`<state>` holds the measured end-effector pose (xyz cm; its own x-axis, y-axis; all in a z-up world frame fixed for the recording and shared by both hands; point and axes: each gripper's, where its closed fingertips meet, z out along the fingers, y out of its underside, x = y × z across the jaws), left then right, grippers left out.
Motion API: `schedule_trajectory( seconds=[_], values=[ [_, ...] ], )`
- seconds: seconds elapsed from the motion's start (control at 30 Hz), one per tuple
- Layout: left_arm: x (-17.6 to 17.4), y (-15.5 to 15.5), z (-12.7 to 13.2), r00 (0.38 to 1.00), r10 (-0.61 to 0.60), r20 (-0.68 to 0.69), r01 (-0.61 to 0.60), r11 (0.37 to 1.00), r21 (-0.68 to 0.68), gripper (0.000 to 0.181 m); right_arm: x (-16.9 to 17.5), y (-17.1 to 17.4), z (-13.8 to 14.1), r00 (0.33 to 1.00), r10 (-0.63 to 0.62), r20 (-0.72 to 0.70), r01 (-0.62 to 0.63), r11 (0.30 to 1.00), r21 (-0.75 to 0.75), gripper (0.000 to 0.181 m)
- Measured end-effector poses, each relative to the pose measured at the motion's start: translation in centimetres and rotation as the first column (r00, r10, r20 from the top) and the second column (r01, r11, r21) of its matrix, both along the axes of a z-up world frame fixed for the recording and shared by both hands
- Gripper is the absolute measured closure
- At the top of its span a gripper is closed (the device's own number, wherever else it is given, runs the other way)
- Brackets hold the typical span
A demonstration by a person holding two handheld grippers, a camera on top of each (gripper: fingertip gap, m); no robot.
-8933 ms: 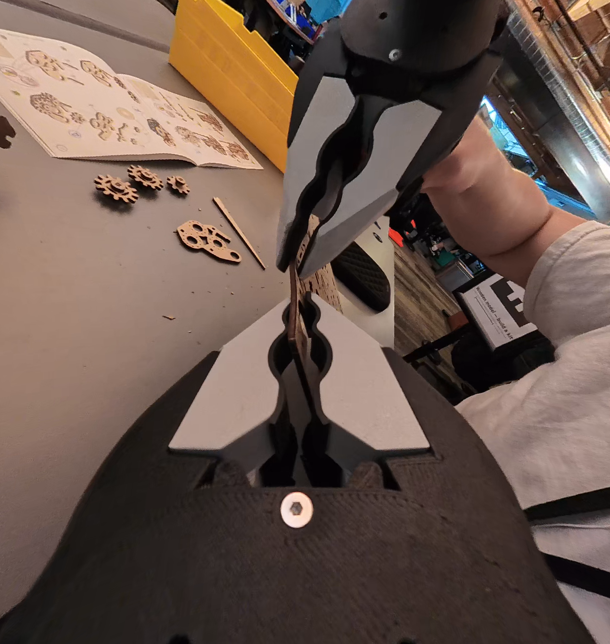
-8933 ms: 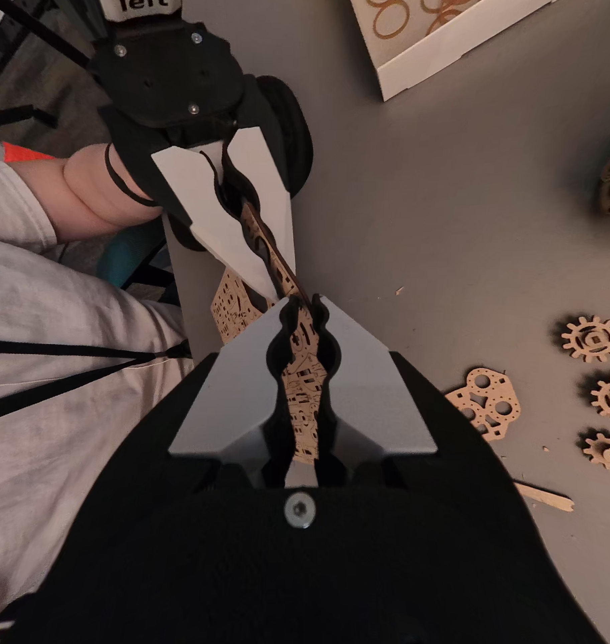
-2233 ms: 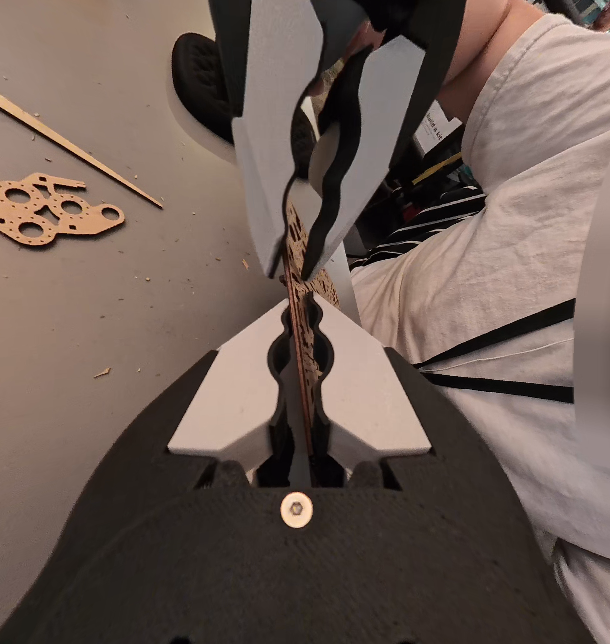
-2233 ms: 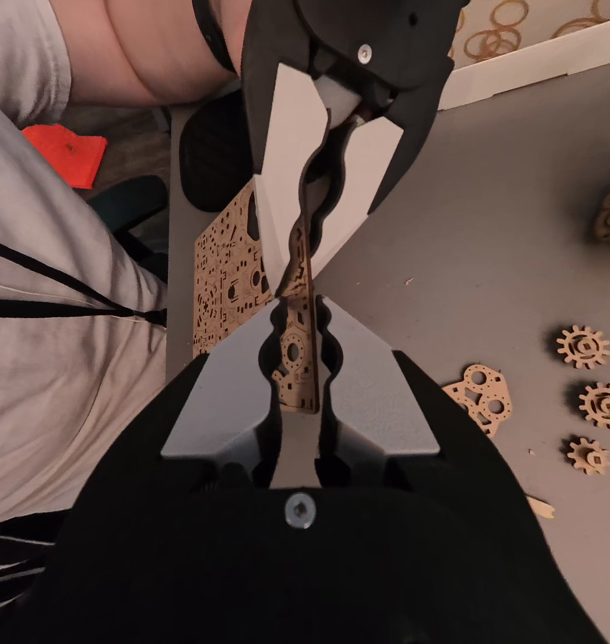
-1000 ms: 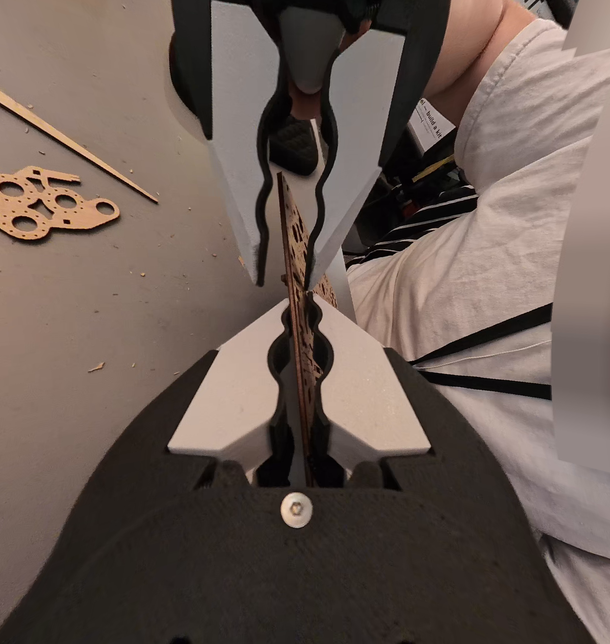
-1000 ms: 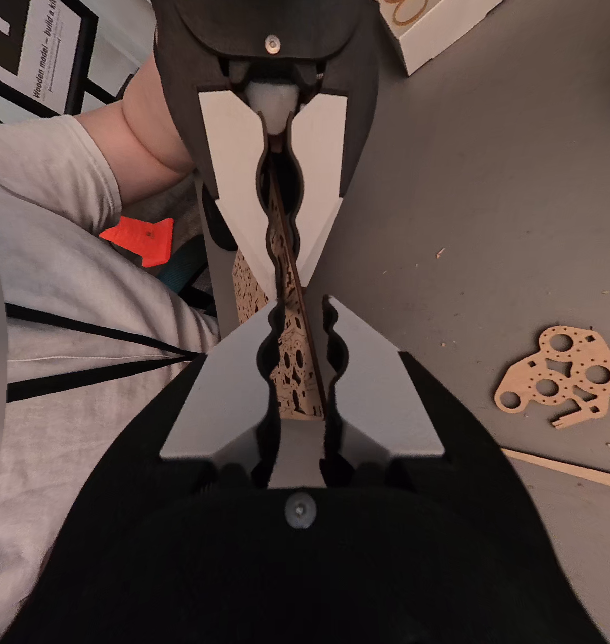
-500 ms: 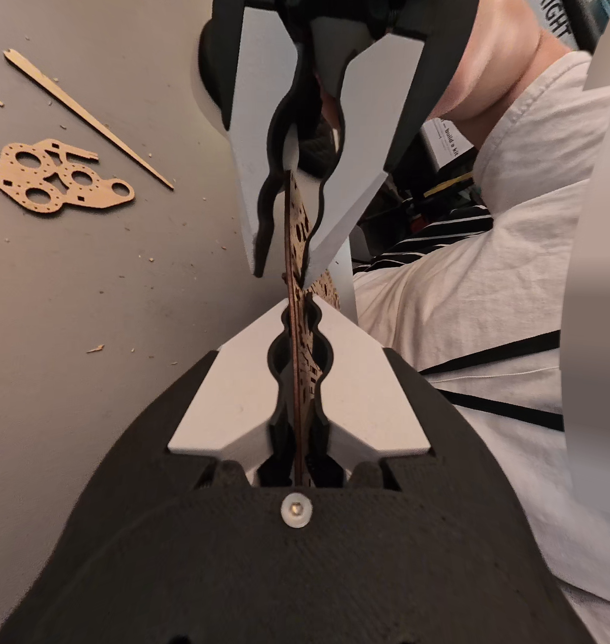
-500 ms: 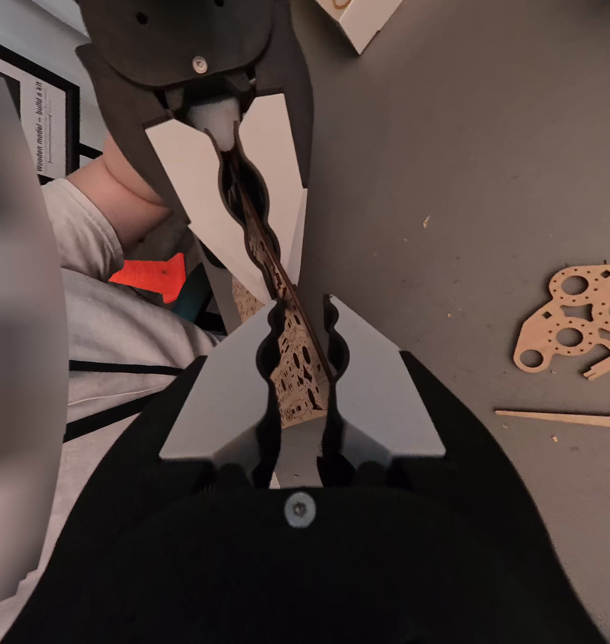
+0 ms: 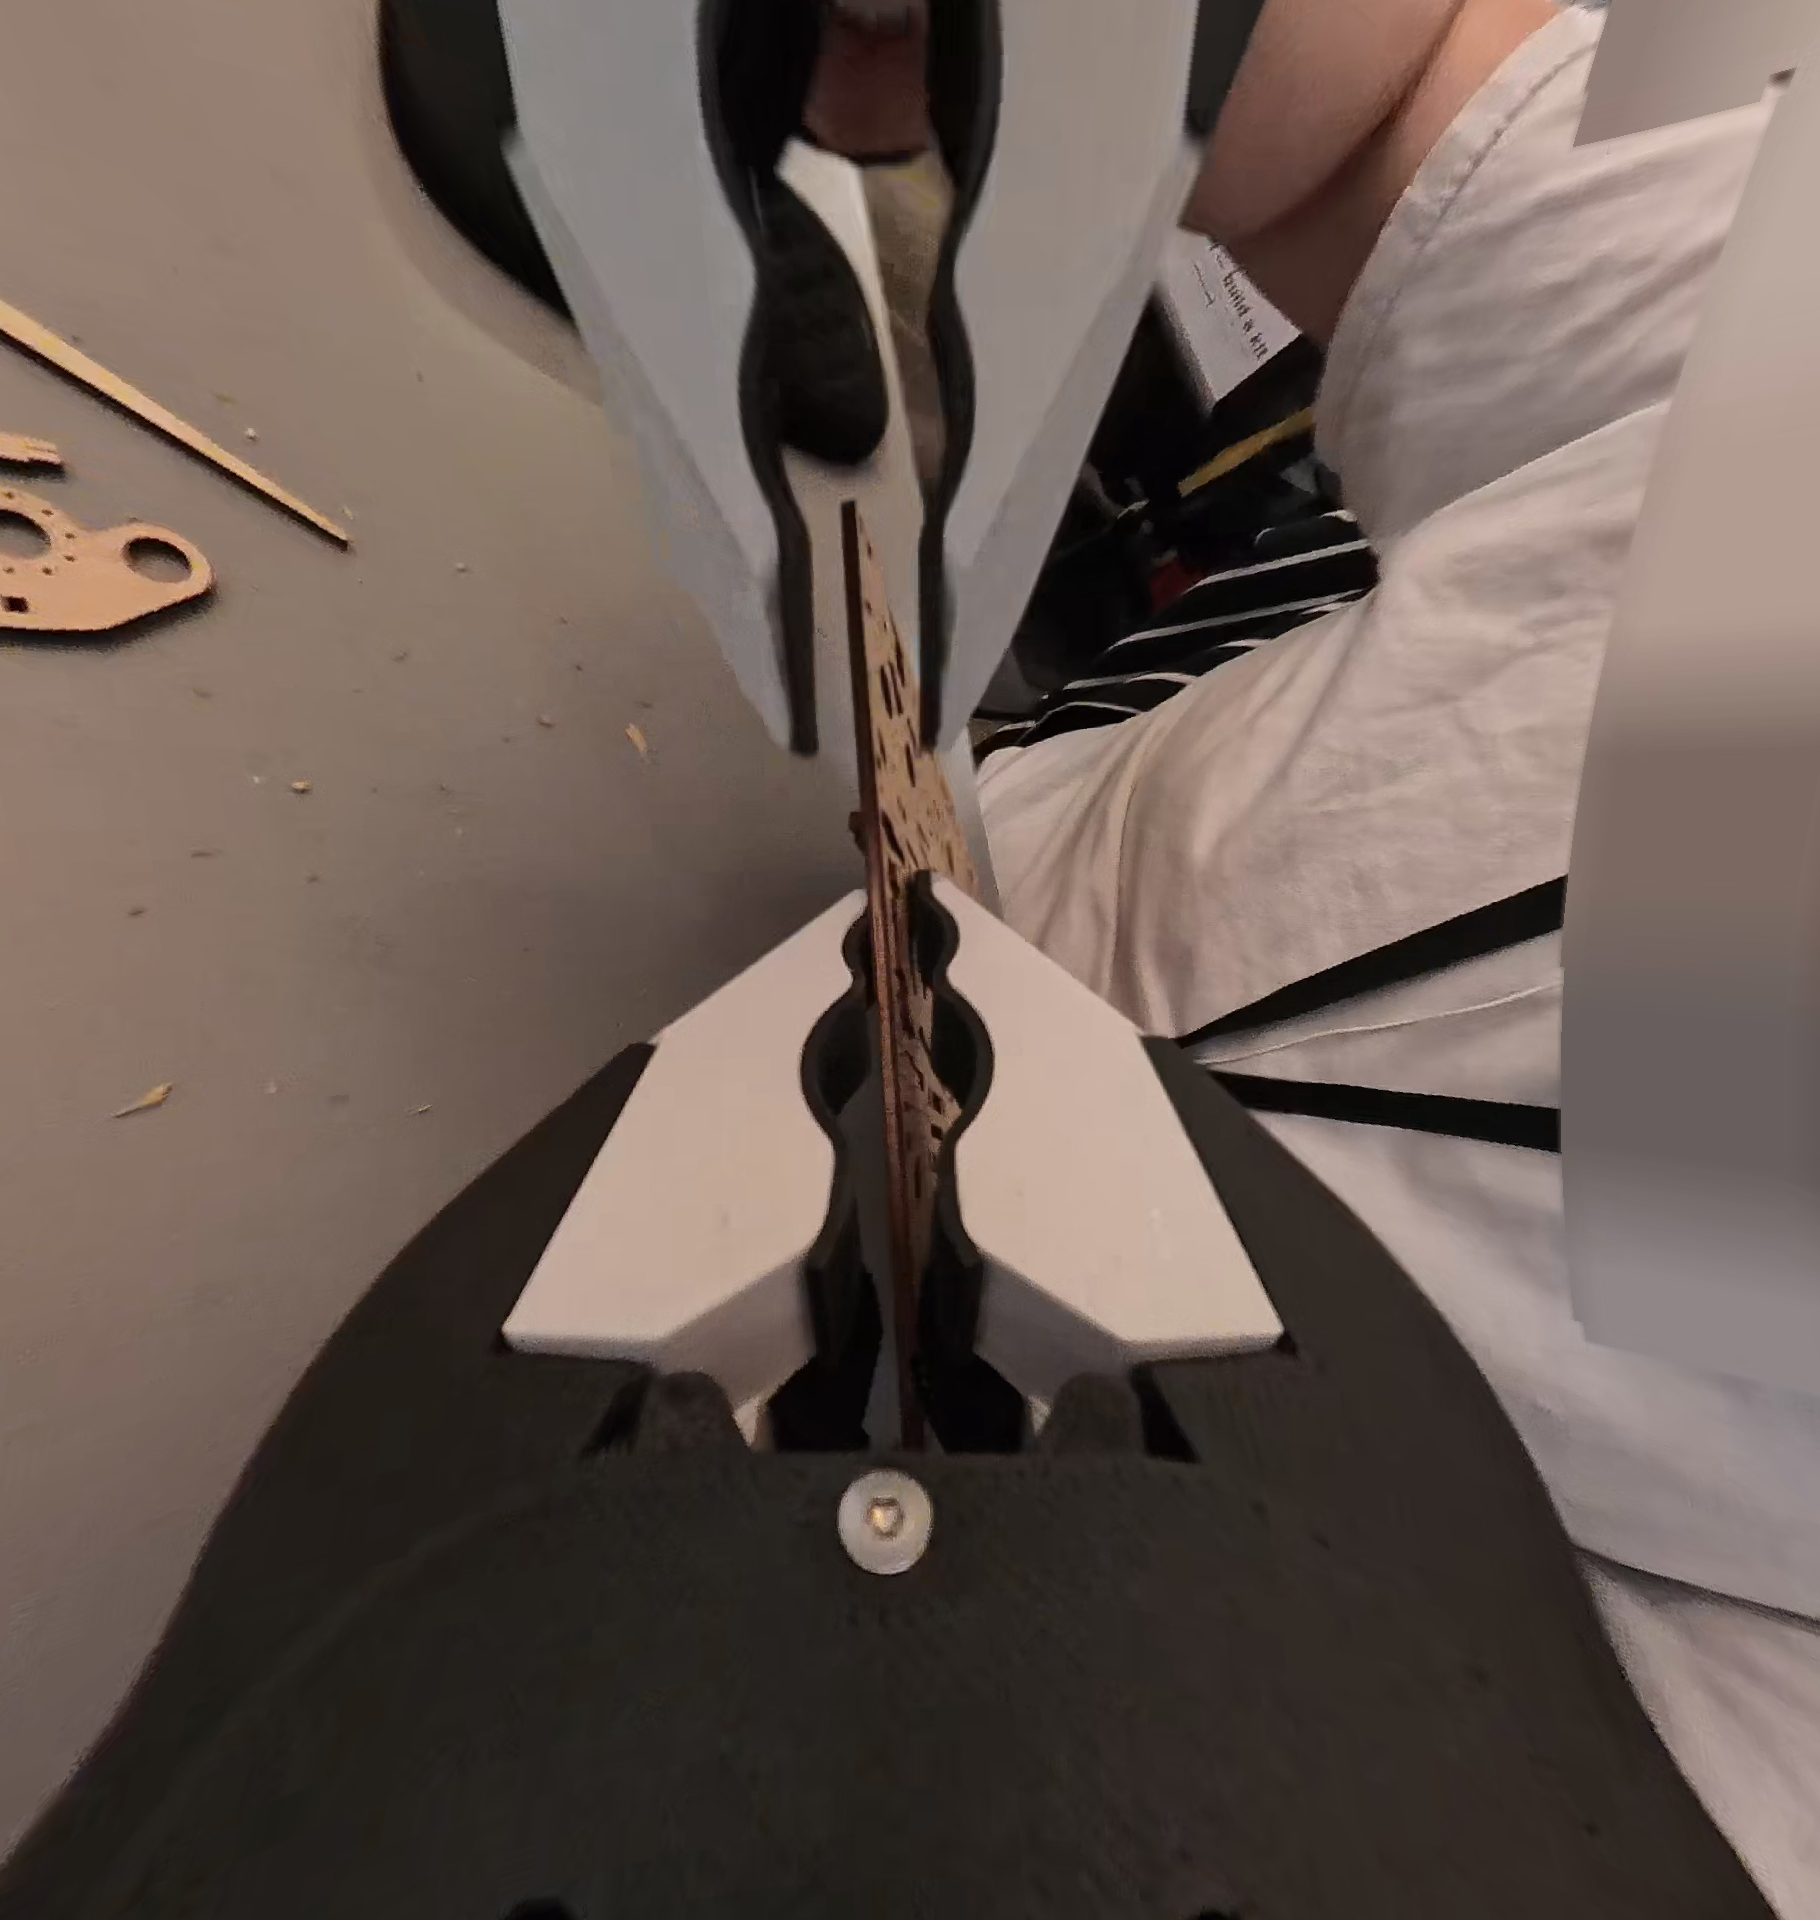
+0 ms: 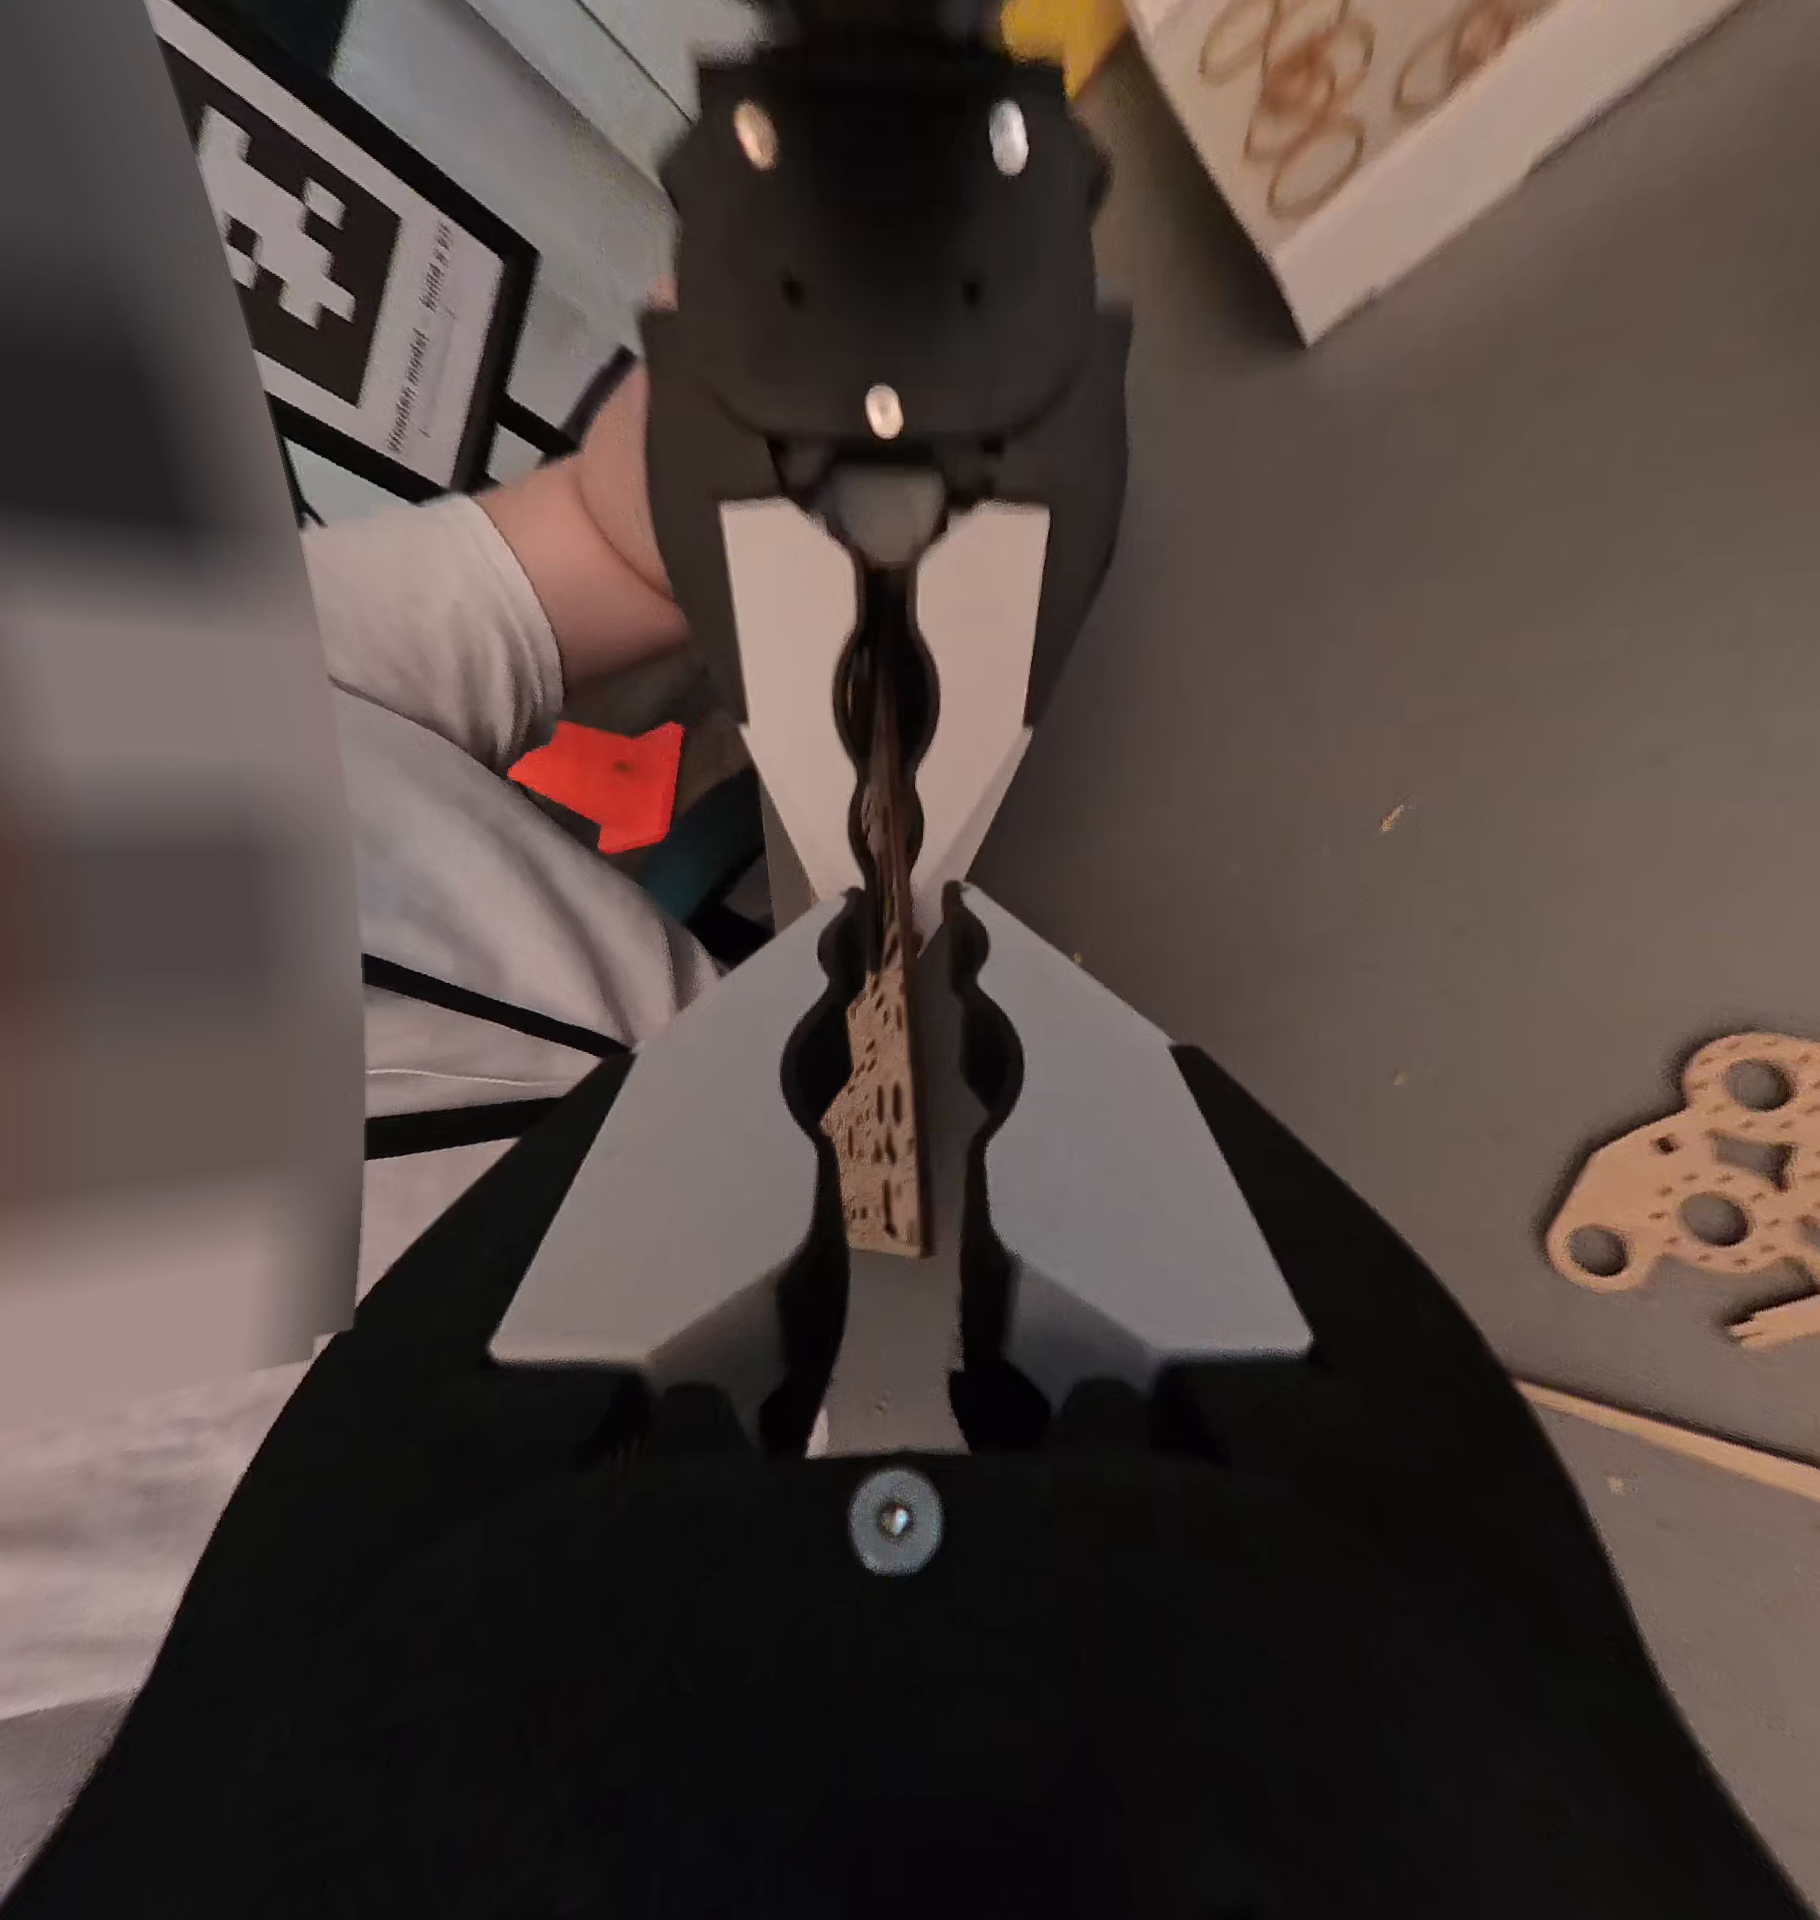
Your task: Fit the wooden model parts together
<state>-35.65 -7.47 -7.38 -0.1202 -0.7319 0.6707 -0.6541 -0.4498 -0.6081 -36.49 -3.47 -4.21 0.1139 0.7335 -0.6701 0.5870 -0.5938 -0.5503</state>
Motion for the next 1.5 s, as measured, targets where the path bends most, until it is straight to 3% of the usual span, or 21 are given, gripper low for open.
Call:
schedule_trajectory(
  seconds=[0.07, 0.2, 0.3, 0.43, 0.63, 0.77, 0.83, 0.9, 1.03, 1.1, 1.17, 1.2, 1.27, 1.33, 1.37, 1.43, 1.5],
  values=[
    [0.1, -0.1, -0.3, 1.000, -0.005, -0.007, 0.005, 1.000, -0.020, 0.179, 0.4, 0.9, 0.5, 1.000, 0.020, 0.003, -0.020, 0.999, 0.042, 0.170],
    [0.1, 0.1, -0.5, 1.000, 0.006, -0.014, -0.006, 1.000, -0.027, 0.178, 0.5, -0.7, -0.6, 0.983, 0.138, 0.120, -0.147, 0.987, 0.071, 0.166],
    [0.1, 0.3, -0.5, 1.000, 0.016, -0.016, -0.016, 0.999, -0.040, 0.179, 0.5, -1.0, -2.8, 0.963, 0.119, 0.241, -0.159, 0.975, 0.155, 0.162],
    [0.1, 0.5, -0.6, 0.999, 0.030, -0.024, -0.031, 0.998, -0.059, 0.179, -0.1, -0.9, -2.9, 0.976, 0.060, 0.209, -0.093, 0.984, 0.150, 0.173],
    [0.2, 0.7, -1.0, 0.998, 0.046, -0.042, -0.049, 0.997, -0.062, 0.178, 0.1, -1.1, -3.6, 0.968, 0.038, 0.249, -0.063, 0.994, 0.093, 0.175],
    [0.4, 1.0, -1.3, 0.995, 0.075, -0.063, -0.076, 0.997, -0.014, 0.178, 0.3, -0.7, -3.9, 0.954, -0.058, 0.295, 0.043, 0.997, 0.058, 0.174],
    [0.2, 1.0, -1.2, 0.996, 0.071, -0.062, -0.070, 0.997, 0.024, 0.177, 0.2, -0.8, -3.8, 0.963, -0.093, 0.253, 0.095, 0.995, 0.004, 0.173],
    [0.1, 0.4, -0.3, 0.999, 0.036, -0.025, -0.037, 0.999, -0.018, 0.179, 0.0, -1.5, -2.5, 0.988, -0.044, 0.151, 0.057, 0.995, -0.086, 0.176],
    [-0.2, 0.5, -0.3, 0.999, 0.030, -0.023, -0.030, 0.999, -0.020, 0.179, 0.5, -0.4, 0.1, 0.999, -0.042, -0.031, 0.038, 0.992, -0.120, 0.171],
    [-0.3, 0.8, -0.6, 0.999, 0.037, -0.031, -0.038, 0.999, -0.037, 0.179, 1.0, 0.1, 0.0, 0.999, -0.019, -0.035, 0.020, 1.000, 0.016, 0.169],
    [-0.3, 1.0, -0.9, 0.998, 0.046, -0.040, -0.049, 0.996, -0.072, 0.179, 0.8, -1.2, 0.7, 0.990, 0.111, -0.083, -0.087, 0.965, 0.247, 0.165],
    [-0.4, 1.1, -1.1, 0.998, 0.051, -0.047, -0.055, 0.994, -0.092, 0.179, 0.7, -2.4, 1.1, 0.976, 0.193, -0.102, -0.141, 0.914, 0.380, 0.166],
    [-0.4, 1.3, -1.4, 0.997, 0.053, -0.052, -0.059, 0.991, -0.124, 0.179, 0.7, -3.4, 0.2, 0.959, 0.285, -0.006, -0.219, 0.750, 0.624, 0.159],
    [-0.4, 1.3, -1.6, 0.997, 0.054, -0.061, -0.063, 0.987, -0.147, 0.179, 0.7, -2.9, -0.8, 0.956, 0.272, 0.109, -0.253, 0.583, 0.772, 0.156],
    [-0.4, 1.2, -1.7, 0.997, 0.049, -0.062, -0.058, 0.987, -0.150, 0.179, 1.0, -2.5, -1.3, 0.952, 0.259, 0.161, -0.280, 0.533, 0.798, 0.155],
    [-0.5, 1.2, -1.9, 0.996, 0.050, -0.067, -0.060, 0.986, -0.158, 0.179, 2.3, -0.5, -1.0, 0.967, 0.167, 0.194, -0.254, 0.528, 0.811, 0.155],
    [-0.7, 1.3, -2.0, 0.996, 0.049, -0.077, -0.062, 0.984, -0.170, 0.179, 5.1, 3.6, 0.0, 0.992, -0.027, 0.125, -0.083, 0.605, 0.792, 0.158]
  ],
)
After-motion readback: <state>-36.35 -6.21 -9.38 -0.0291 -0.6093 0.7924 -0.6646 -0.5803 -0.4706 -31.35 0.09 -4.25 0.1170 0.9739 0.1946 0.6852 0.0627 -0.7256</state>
